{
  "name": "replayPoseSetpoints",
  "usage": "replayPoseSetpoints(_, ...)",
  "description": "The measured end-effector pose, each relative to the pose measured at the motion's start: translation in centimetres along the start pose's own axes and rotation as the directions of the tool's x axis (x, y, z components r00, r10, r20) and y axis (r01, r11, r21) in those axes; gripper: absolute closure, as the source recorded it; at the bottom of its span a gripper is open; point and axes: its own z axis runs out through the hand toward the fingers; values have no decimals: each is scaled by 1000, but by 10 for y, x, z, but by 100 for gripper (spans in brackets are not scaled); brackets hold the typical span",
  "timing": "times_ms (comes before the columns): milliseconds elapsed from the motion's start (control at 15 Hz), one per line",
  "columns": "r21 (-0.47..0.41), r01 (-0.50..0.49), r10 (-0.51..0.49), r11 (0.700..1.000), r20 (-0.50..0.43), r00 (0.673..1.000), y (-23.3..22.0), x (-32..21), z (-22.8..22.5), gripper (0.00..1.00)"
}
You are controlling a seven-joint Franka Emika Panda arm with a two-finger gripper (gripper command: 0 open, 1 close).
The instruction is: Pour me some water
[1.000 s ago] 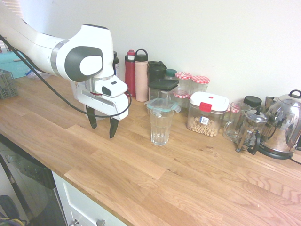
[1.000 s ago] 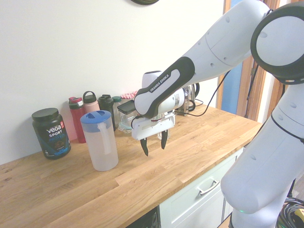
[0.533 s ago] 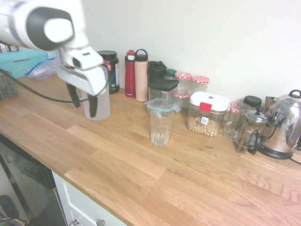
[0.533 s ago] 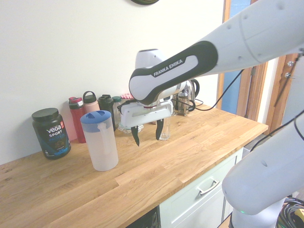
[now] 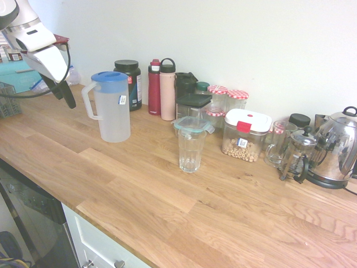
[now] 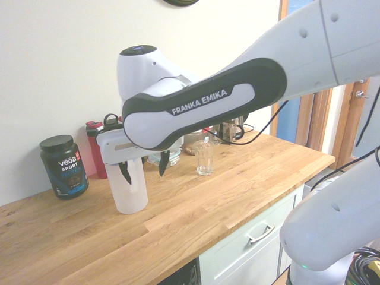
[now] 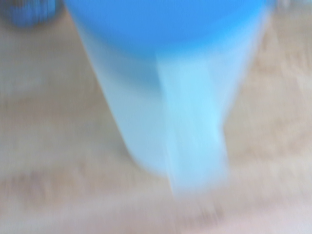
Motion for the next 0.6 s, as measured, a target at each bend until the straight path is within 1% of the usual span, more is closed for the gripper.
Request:
replayPoseSetpoints(200,0,-1,1,1000,-27,1000,-27,8,27,0)
replayPoseSetpoints(267,8,-1,1,1000,-35,999,-32,13,32,100)
replayPoseSetpoints(467,40,6,-4,999,-56,998,-40,24,40,100)
replayPoseSetpoints(600,44,8,-6,999,-49,999,-40,23,37,100)
